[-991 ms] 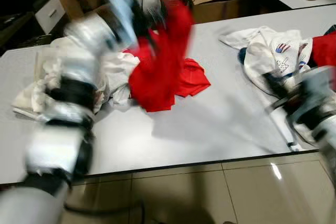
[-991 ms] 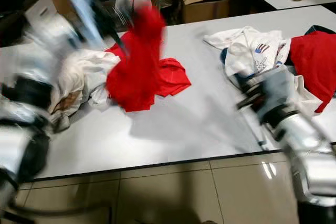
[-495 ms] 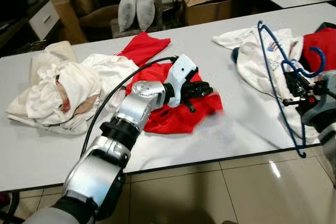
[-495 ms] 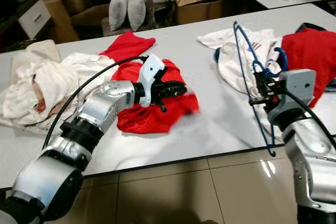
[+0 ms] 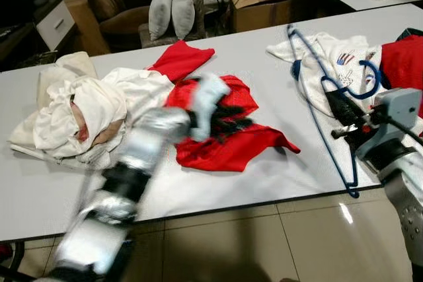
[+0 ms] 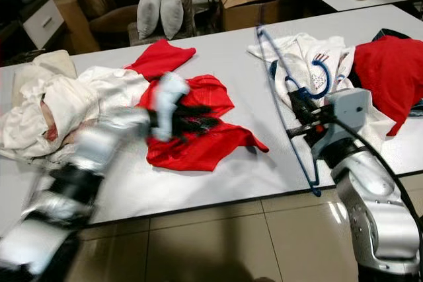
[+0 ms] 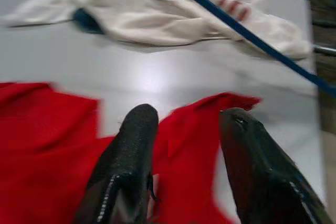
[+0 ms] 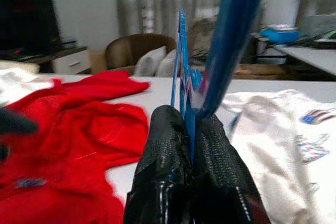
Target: Hang hanger
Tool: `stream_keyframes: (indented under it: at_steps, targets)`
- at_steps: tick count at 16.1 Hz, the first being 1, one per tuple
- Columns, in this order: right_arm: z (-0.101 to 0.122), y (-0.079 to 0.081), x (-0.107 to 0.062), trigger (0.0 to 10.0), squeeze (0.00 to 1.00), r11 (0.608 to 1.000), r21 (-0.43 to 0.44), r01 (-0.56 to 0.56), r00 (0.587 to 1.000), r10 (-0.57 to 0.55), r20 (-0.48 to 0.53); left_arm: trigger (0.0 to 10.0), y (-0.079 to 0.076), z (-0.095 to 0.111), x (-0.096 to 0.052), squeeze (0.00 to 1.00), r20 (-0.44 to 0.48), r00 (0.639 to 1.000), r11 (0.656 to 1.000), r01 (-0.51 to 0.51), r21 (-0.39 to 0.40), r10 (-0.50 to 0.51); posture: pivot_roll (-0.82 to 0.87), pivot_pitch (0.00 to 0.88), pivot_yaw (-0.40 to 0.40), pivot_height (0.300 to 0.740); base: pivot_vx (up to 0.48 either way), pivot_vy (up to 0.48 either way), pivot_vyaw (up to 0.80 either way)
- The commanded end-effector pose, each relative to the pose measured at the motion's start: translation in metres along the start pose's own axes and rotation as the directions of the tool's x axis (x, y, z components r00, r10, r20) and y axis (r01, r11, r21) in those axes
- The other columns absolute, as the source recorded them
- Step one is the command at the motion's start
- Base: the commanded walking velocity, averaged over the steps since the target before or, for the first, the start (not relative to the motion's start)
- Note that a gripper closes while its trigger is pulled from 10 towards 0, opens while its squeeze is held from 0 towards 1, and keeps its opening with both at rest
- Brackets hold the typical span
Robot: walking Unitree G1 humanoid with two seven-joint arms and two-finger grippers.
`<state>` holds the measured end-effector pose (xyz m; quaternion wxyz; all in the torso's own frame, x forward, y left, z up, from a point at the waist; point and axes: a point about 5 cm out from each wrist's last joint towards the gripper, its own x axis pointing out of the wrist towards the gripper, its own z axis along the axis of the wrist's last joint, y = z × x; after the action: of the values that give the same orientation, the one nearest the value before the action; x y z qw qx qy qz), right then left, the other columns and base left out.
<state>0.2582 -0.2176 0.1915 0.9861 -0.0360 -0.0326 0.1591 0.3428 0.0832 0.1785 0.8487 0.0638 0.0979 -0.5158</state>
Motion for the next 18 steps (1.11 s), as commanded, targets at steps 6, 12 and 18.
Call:
stream_keyframes:
  at_steps: [6,12,18]
  targets:
    - [-0.001,0.024,0.002,10.0,0.00,0.986,0.080,-0.146,0.988,0.150,-0.039,10.0,0.008,-0.047,-0.064,0.00,-0.246,0.948,0.979,-0.203,0.030,0.204,-0.21,0.000,0.134,0.740,0.000,0.000,0.00]
    - [0.003,0.027,0.000,10.0,0.00,0.981,0.075,-0.177,0.982,0.181,-0.052,10.0,0.008,-0.066,-0.062,0.00,-0.303,0.919,0.966,-0.259,0.019,0.253,-0.23,0.000,0.146,0.740,0.000,0.000,0.00]
    - [0.002,0.031,-0.003,10.0,0.00,0.980,0.081,-0.179,0.981,0.184,-0.059,5.8,0.009,-0.081,-0.054,0.00,-0.314,0.911,0.959,-0.284,-0.009,0.267,-0.25,0.000,0.167,0.740,0.000,0.000,0.00]
